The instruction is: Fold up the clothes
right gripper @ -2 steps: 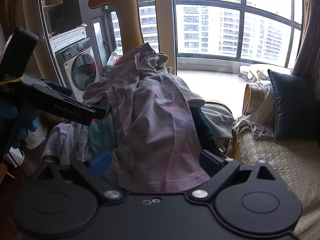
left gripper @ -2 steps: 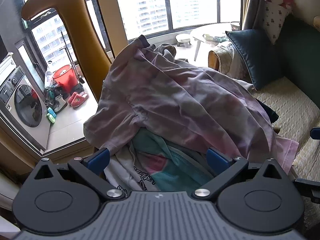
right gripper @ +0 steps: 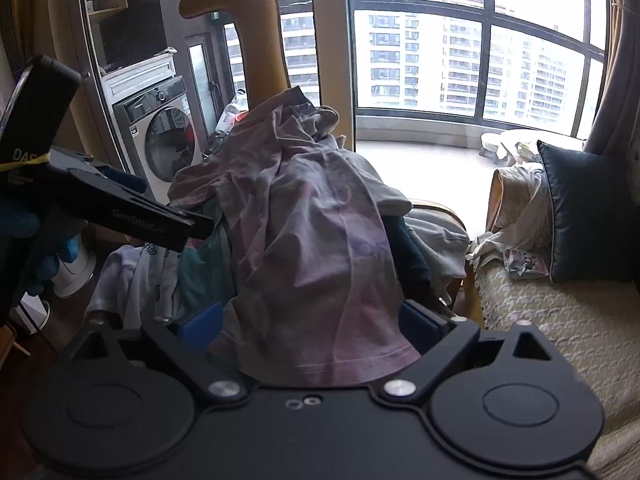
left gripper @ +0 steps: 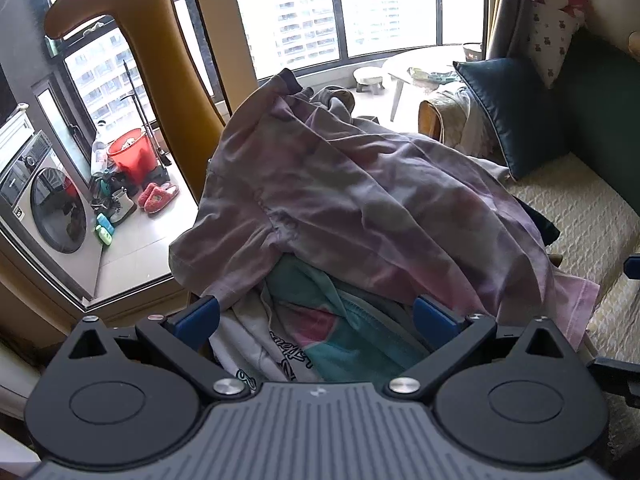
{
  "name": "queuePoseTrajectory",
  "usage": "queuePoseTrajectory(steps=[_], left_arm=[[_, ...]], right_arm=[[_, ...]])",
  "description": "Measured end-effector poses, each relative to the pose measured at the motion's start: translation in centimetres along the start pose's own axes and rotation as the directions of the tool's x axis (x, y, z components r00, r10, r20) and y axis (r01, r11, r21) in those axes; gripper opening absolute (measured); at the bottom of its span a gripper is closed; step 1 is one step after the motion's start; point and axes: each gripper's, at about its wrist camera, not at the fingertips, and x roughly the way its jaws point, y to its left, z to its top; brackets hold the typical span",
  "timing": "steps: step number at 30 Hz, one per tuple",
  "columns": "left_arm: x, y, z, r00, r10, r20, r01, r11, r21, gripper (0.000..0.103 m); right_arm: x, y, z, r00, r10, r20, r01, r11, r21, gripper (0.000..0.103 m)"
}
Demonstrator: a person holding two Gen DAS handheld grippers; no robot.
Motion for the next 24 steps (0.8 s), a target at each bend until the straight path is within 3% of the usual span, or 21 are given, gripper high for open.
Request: queuePoseTrajectory(steps=[24], left_arm=[[0.04,-0.15,-0.01,1.0,-0.01,-0.009,0.01,1.0,0.005,0.103]], right_arm=[[-0.08,-0.18,-0.28,1.0,-0.008,0.004,0.008,1.0,-0.02,0.103]])
